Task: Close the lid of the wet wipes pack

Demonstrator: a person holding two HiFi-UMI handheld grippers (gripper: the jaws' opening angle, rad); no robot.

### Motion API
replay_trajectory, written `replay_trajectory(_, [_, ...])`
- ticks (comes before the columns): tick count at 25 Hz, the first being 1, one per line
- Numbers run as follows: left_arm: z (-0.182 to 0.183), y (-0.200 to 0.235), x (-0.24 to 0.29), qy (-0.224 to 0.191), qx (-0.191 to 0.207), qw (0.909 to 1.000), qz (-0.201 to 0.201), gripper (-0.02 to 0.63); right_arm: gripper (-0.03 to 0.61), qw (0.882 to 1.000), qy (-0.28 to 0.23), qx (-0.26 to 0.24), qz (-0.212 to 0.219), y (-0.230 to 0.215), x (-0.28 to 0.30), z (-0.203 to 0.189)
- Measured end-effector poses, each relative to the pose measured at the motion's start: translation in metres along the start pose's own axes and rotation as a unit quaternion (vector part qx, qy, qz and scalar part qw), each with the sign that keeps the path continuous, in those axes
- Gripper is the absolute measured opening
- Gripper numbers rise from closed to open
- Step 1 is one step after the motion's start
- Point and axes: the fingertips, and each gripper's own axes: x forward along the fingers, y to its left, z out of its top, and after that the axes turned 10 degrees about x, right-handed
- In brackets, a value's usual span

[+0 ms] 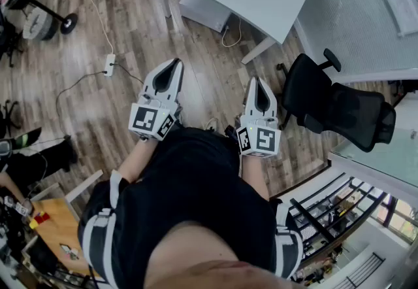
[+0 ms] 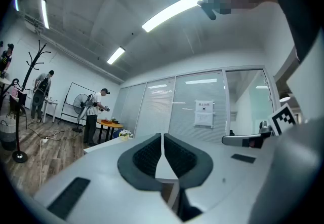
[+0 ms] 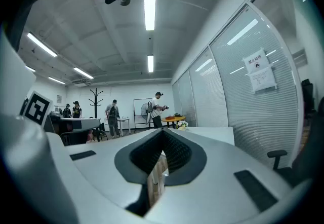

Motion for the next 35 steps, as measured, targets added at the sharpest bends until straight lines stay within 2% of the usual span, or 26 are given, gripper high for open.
replay_trajectory(10, [0.002, 0.002, 0.002, -0.002, -0.006, 1.0000, -0.006, 0.035, 0.017, 1.000, -0.007, -0.001, 0.000, 0.004, 0.002, 0.004])
replay_trajectory(15, [0.004, 0.010, -0.002, -0.005, -0.008, 0.9999, -0.007, 0.035, 0.016, 0.999, -0.047, -0.001, -0.001, 0.013, 0.000, 0.017])
replay_trajectory(17, [0.005, 0.017, -0.003, -0.006, -0.008, 0.9999, -0.007, 0.035, 0.029, 0.999, -0.035, -0.006, -0.004, 0.014, 0.010, 0.012])
replay_trajectory(20, [0.001, 0.031, -0.002, -0.002, -0.009, 0.9999, -0.008, 0.035, 0.129, 1.000, -0.001, -0.002, 0.002, 0.019, 0.029, -0.004])
replay_trajectory(21, [-0.001, 0.037, -0.003, 0.001, -0.009, 0.9999, -0.010, 0.035, 0.140, 1.000, 0.003, -0.001, 0.002, 0.021, 0.034, -0.007])
replay_trajectory(30, [-0.018, 0.098, 0.013, 0.017, -0.020, 0.9991, -0.035, 0.035, 0.138, 1.000, 0.014, 0.012, -0.023, 0.039, 0.084, -0.023])
replay_trajectory(35, [-0.040, 0.112, 0.056, 0.029, -0.030, 0.9983, -0.041, 0.035, 0.138, 0.999, 0.023, 0.020, -0.015, 0.017, 0.128, -0.022])
